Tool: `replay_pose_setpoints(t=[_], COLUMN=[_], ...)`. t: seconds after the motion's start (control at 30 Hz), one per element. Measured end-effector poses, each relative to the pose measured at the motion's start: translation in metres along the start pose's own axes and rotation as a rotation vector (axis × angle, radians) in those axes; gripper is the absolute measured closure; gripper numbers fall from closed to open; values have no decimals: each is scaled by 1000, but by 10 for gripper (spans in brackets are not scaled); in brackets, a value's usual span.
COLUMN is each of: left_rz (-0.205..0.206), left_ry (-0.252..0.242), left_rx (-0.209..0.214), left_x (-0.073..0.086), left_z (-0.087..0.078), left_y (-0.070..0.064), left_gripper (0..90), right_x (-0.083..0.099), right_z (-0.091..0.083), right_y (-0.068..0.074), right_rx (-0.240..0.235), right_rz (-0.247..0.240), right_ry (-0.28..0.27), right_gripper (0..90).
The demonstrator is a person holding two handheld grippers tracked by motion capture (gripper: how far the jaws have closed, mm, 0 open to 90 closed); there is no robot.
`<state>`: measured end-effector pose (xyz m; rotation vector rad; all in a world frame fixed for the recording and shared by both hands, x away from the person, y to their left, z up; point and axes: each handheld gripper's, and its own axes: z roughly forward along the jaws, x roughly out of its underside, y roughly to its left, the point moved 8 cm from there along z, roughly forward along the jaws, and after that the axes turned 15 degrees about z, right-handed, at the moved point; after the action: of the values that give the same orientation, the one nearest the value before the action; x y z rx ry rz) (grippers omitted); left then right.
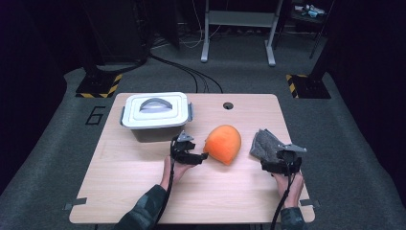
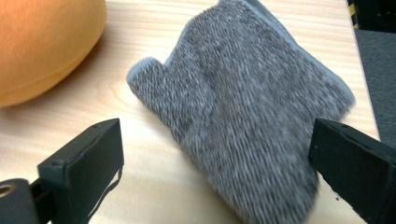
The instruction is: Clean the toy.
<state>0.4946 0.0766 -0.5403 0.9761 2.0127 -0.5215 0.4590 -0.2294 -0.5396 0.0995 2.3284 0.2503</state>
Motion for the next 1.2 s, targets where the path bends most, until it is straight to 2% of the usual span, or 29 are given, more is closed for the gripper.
replay_pose_setpoints(t=[0.07,0.2,0.23,0.27,0.33,0.4,0.47,0.5,0.6,0.63,0.73,0.77,0.8,0.83,0.93,1.1,1.2], left_rz=[1,12,4,14,8,21,22,25,29,27,28,23,24,25,31,24,29], left_ry=[-4,-5,-15,-13,-20,-18,-22,-23,-19,-23,-22,-26,-27,-26,-31,-38,-39], left_rx=[3,0,-1,2,4,-1,4,3,3,4,7,5,5,4,-1,-2,-3], left_x=[-1,-4,-6,-7,-10,-12,-13,-14,-15,-16,-18,-20,-21,-22,-26,-33,-37], left_z=[0,-1,-2,-2,-2,-3,-4,-4,-4,-3,-3,-2,-2,-2,-2,1,3], left_y=[0,1,1,1,0,0,-1,-1,-1,-1,-2,-3,-3,-3,-4,-6,-8], left_gripper=[231,233,234,235,235,238,240,240,241,241,241,241,241,241,238,232,225], right_x=[2,0,0,-1,-1,1,1,1,-3,-4,-6,-7,-7,-6,0,21,33], right_z=[-3,1,4,7,17,25,26,26,26,25,26,26,24,20,6,-13,-16], right_y=[-3,-13,-15,-17,-22,-23,-26,-29,-35,-38,-45,-46,-47,-47,-41,-31,-27], right_rx=[6,29,44,44,60,58,60,77,117,127,129,127,122,110,83,24,18], right_rz=[-9,6,17,18,21,40,41,37,66,53,60,73,75,78,73,65,58], right_ry=[-26,-37,-25,-33,-10,14,2,1,-4,-4,11,9,6,-7,-46,-57,-40], right_gripper=[68,139,157,204,326,515,631,665,680,678,622,543,416,327,170,106,77])
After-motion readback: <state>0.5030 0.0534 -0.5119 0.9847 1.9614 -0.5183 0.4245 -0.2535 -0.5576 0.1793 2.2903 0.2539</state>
